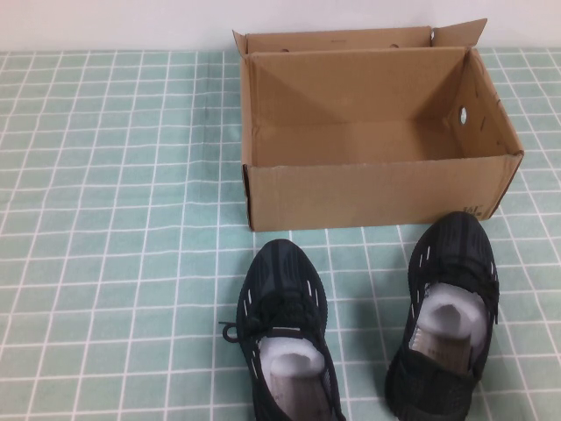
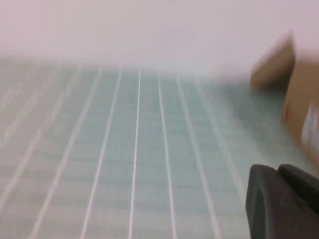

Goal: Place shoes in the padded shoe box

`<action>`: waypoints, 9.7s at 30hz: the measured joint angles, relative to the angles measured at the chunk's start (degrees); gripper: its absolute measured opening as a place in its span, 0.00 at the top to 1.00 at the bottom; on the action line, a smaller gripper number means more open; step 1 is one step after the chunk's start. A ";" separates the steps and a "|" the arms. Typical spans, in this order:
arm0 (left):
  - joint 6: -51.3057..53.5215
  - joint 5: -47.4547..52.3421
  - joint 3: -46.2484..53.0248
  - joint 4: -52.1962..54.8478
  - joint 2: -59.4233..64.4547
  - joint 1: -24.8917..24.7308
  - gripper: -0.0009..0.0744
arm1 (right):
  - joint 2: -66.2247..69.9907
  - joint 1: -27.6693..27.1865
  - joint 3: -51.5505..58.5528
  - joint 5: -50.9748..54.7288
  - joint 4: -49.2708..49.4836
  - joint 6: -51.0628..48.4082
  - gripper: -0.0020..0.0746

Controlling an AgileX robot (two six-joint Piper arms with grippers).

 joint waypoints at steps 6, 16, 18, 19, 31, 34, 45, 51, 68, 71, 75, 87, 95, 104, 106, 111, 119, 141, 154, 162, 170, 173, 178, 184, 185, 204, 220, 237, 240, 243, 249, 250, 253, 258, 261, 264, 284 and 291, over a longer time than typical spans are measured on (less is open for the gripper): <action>0.00 -11.99 0.00 -2.53 0.00 0.00 0.99 | 0.00 0.00 0.00 -12.45 0.00 0.00 0.98; 0.60 -14.87 0.00 -1.76 0.00 0.00 0.99 | 0.00 0.00 0.00 -16.17 -0.14 0.11 0.98; 0.15 -16.68 0.00 -1.76 0.00 0.00 0.99 | 0.00 0.00 0.00 -18.18 -0.14 0.22 0.98; -0.68 -17.87 0.00 -1.76 0.00 0.00 0.99 | 0.00 0.00 0.00 -19.55 -0.14 0.35 0.98; -18.43 -52.22 0.00 -0.71 0.00 0.00 0.99 | -0.35 0.00 -1.80 -42.15 6.51 7.55 0.98; -19.05 -54.03 -2.60 1.42 -0.13 0.00 0.99 | -0.45 0.00 -6.49 -42.45 9.05 9.52 0.98; -20.01 -38.37 -26.68 11.15 1.68 0.00 0.99 | 2.39 0.00 -33.43 -18.02 10.21 13.23 0.98; -22.90 -15.87 -38.71 11.64 9.13 0.00 0.99 | 13.44 0.00 -46.66 8.13 8.53 11.58 0.98; -22.77 18.04 -40.41 13.34 14.72 0.00 0.99 | 30.44 0.69 -45.73 28.54 22.09 2.67 0.98; -22.77 22.35 -40.41 13.34 14.72 0.00 0.99 | 32.91 3.19 -45.73 30.66 25.87 -4.31 0.98; -22.77 27.80 -40.41 13.24 14.72 0.00 0.99 | 38.10 7.37 -46.82 36.34 28.87 -13.54 0.98; -22.77 32.46 -40.41 13.24 14.72 0.00 0.99 | 60.85 16.19 -64.25 63.37 29.52 -36.24 0.98; -22.77 32.97 -40.41 13.24 14.72 0.00 0.99 | 72.17 30.64 -67.39 67.16 14.70 -39.84 0.71; -22.77 34.93 -40.41 13.24 14.72 0.00 0.99 | 80.03 35.41 -67.39 64.26 3.20 -36.13 0.54; -22.77 34.97 -40.41 13.24 14.72 0.00 0.99 | 81.54 35.41 -67.39 63.60 2.51 -35.99 0.54; -22.77 34.97 -40.41 13.24 14.72 0.00 0.99 | 84.78 35.41 -67.39 62.15 2.29 -35.76 0.54; -22.77 34.97 -40.41 13.24 14.72 0.00 0.99 | 90.49 35.41 -67.48 61.27 1.37 -35.50 0.54; -22.77 34.97 -40.41 13.24 14.72 0.00 0.99 | 91.78 35.41 -70.08 62.62 -0.43 -30.69 0.99; -22.77 34.97 -40.41 13.24 14.72 0.00 0.99 | 91.88 35.41 -92.62 72.36 7.95 -26.62 0.99; -22.77 34.97 -40.41 13.44 14.72 0.00 0.99 | 91.50 35.41 -108.45 73.30 15.63 -24.14 0.99; -22.77 34.97 -40.41 13.44 14.72 0.00 0.99 | 92.27 35.60 -112.50 69.36 8.19 -13.94 0.98; -22.77 34.97 -40.41 13.44 14.72 0.00 0.99 | 94.03 35.60 -112.50 64.67 3.35 -7.02 0.99; -22.77 34.97 -40.41 13.44 14.72 0.00 0.99 | 97.81 34.50 -112.50 57.98 0.48 4.46 0.98; -22.77 34.97 -40.41 13.44 14.72 0.00 0.99 | 101.57 31.11 -112.50 54.21 2.02 9.79 0.99; -22.77 34.97 -40.41 13.44 14.72 0.00 0.99 | 102.10 30.38 -112.50 54.46 2.44 9.77 0.99; -22.77 40.11 -40.41 9.62 14.72 0.00 0.99 | 110.80 20.09 -112.50 48.25 25.13 0.49 0.99; -22.77 40.10 -40.41 8.94 14.72 0.00 0.99 | 114.51 20.04 -112.50 36.53 24.45 0.18 0.98; -22.77 40.10 -40.41 8.49 14.72 0.00 0.99 | 121.18 19.96 -112.50 28.90 22.39 -0.62 0.98; -22.77 40.10 -40.41 8.49 14.72 0.00 0.99 | 122.45 19.96 -112.50 28.53 22.25 -0.62 0.99; -22.77 40.10 -40.41 8.49 14.72 0.00 0.99 | 123.88 19.96 -112.50 28.27 22.13 -1.25 0.99; -22.77 40.10 -40.41 8.30 14.72 0.00 0.99 | 125.87 19.96 -112.50 26.58 22.13 -4.14 0.99; -22.77 40.10 -40.41 8.30 14.72 0.00 0.99 | 126.27 19.96 -112.59 26.43 22.13 -4.43 0.98; -22.77 40.10 -40.41 8.30 14.72 0.00 0.99 | 127.11 19.96 -112.59 26.19 22.07 -4.79 0.98; -22.77 39.99 -40.41 8.30 14.72 0.00 0.99 | 127.94 19.96 -112.59 25.87 21.44 -5.02 0.84; -22.77 39.99 -40.41 8.30 14.72 0.00 0.99 | 127.94 19.96 -112.59 25.27 21.05 -5.02 0.61; -22.77 39.99 -40.41 8.30 14.72 0.00 0.99 | 127.67 19.96 -112.59 25.27 21.09 -5.02 0.48; 20.49 44.11 -40.41 -8.15 21.33 -1.75 0.99 | 106.42 19.96 -112.59 36.25 20.08 -18.73 0.91; 32.71 51.27 -46.29 -13.29 32.58 -8.17 0.99 | 97.98 19.96 -112.71 44.72 19.71 -26.84 0.99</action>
